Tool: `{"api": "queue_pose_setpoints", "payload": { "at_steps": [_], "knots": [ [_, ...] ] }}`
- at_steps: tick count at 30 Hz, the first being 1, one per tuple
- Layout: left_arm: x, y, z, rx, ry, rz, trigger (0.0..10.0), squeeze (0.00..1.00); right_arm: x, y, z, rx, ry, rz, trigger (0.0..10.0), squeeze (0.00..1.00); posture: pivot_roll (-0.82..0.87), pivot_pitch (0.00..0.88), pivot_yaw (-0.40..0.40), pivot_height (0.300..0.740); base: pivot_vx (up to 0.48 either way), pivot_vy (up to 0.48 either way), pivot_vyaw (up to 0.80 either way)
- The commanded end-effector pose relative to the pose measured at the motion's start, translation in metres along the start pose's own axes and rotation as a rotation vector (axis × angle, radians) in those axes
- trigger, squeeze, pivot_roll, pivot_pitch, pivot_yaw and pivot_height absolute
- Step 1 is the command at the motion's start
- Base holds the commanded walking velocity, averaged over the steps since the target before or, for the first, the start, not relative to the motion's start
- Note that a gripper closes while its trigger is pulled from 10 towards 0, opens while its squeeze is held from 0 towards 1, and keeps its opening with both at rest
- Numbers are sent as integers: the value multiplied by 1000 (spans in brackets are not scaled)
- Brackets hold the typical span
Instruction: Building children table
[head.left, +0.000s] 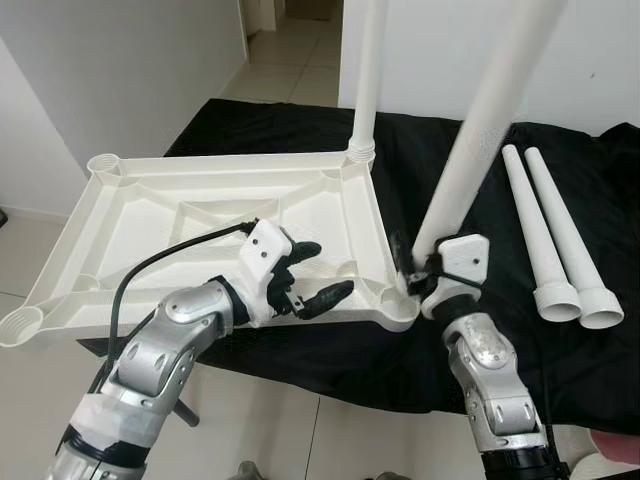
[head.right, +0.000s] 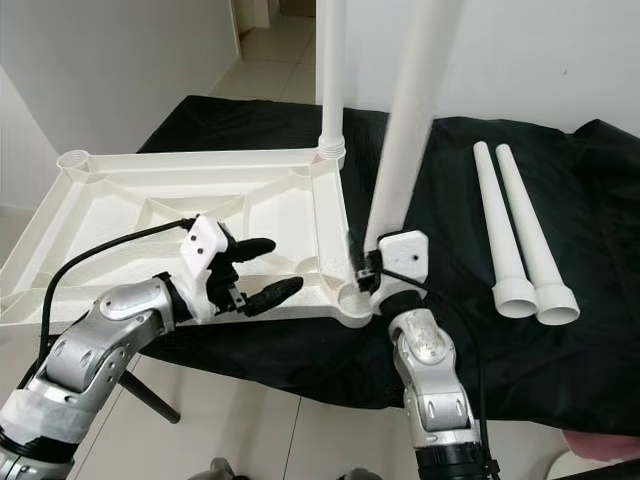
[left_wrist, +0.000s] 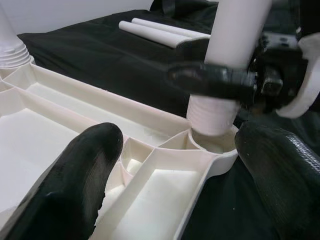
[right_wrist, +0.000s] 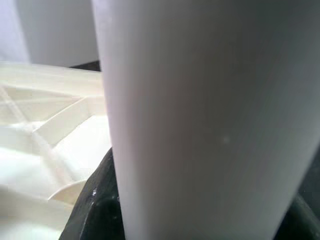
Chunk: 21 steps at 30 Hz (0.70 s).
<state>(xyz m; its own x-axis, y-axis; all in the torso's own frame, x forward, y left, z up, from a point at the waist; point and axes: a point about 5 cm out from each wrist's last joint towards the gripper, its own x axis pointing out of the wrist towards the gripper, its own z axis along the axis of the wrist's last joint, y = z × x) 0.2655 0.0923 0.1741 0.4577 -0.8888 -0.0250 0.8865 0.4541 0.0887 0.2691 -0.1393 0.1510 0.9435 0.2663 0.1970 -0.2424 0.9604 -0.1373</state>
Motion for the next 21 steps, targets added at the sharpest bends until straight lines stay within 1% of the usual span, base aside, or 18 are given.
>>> {"api": "queue_pose_setpoints", "payload": {
  "at_steps": [1,6,7,10,16,19,21],
  "knots": [
    [-4,0,1,6,3,9,10000,0,-1,5,-4,-5,9,42,10000,0,-5,30,18,740,0,0,0],
    [-7,-3,2,-4,-1,-11,10000,0,-2,9,-7,-9,24,93,10000,0,-9,30,17,740,0,0,0],
    [-9,-4,3,-2,-13,-33,10000,0,-3,11,-10,-24,32,121,10000,0,-6,29,17,740,0,0,0],
    [-12,-9,5,-2,-16,-64,10000,0,-7,14,-15,-32,56,172,10000,0,-2,35,20,740,0,0,0],
    [-14,-11,5,-14,-2,-67,10000,0,-14,15,-18,-52,70,226,10000,0,1,38,24,740,0,0,0],
    [-16,-10,5,-22,11,-63,10000,0,-21,14,-23,-91,80,303,10000,0,3,48,32,740,0,0,0],
    [-16,-10,5,-21,12,-62,10000,0,-22,14,-24,-97,79,314,10000,0,3,48,32,740,0,0,0]
  ]
}}
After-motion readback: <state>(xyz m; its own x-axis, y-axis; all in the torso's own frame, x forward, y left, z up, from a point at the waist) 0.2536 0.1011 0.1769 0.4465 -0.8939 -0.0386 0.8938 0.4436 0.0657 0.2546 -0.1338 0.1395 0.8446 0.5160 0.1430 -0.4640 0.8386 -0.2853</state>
